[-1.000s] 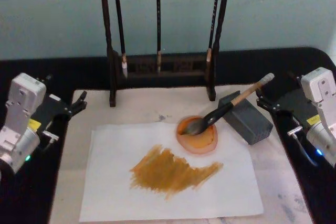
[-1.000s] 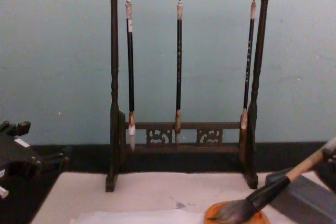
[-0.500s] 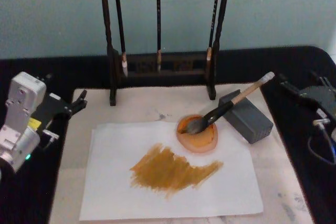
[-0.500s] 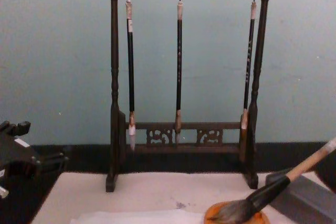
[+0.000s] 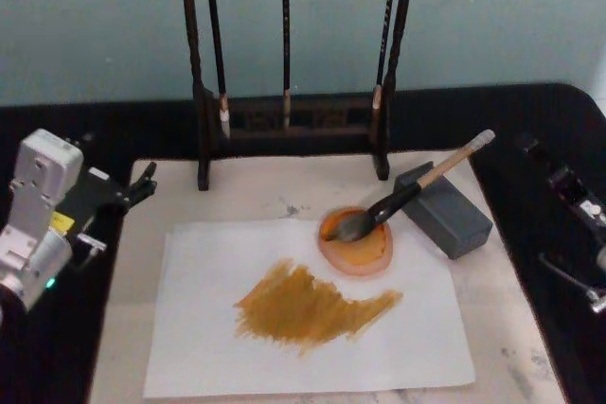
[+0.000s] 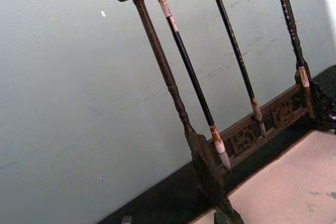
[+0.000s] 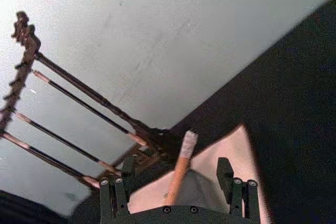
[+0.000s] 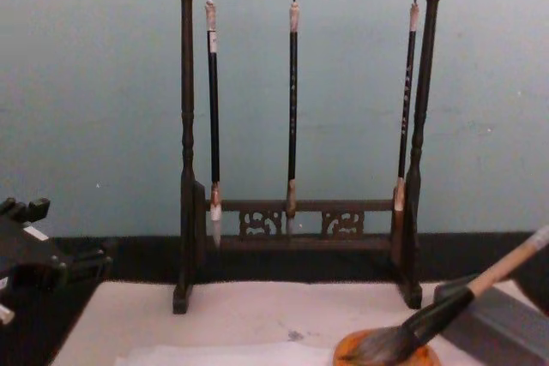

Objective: Pick up the brush from the inkstone, write on the paper, then place the brush back to its original position.

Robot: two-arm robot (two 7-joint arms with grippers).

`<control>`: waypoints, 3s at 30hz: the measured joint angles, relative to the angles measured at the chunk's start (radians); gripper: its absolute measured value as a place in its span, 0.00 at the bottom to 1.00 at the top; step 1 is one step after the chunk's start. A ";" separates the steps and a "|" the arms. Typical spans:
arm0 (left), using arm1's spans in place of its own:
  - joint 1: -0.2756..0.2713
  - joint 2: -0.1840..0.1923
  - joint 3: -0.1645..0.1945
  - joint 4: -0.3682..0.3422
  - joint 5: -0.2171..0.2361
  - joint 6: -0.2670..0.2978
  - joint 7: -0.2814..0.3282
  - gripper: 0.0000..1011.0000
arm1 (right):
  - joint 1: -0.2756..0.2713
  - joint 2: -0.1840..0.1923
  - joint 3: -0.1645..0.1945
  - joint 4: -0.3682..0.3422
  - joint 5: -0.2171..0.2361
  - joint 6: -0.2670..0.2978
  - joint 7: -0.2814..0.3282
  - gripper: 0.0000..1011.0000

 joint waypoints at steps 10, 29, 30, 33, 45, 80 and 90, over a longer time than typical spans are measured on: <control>0.000 0.000 0.000 0.000 0.000 0.000 0.000 1.00 | 0.109 -0.059 -0.054 0.129 0.119 0.062 0.018 0.99; 0.000 0.000 0.000 0.000 0.000 0.000 0.000 1.00 | 0.301 -0.080 -0.148 0.386 0.135 0.042 0.073 0.99; 0.000 0.000 0.000 0.000 0.000 0.000 0.000 1.00 | 0.306 -0.079 -0.150 0.394 0.135 0.040 0.078 0.99; 0.000 0.000 0.000 0.000 0.000 0.000 0.000 1.00 | 0.323 -0.078 -0.161 0.414 0.135 0.036 0.091 0.99; 0.000 0.000 0.000 0.000 0.000 0.000 0.000 1.00 | 0.334 -0.077 -0.173 0.430 0.136 0.030 0.112 0.99; 0.000 0.000 0.000 0.000 0.000 0.000 0.000 1.00 | 0.330 -0.077 -0.169 0.423 0.136 0.032 0.103 0.16; 0.000 0.000 0.000 0.000 0.000 0.000 0.000 1.00 | 0.334 -0.067 -0.179 0.413 0.143 0.030 0.100 0.16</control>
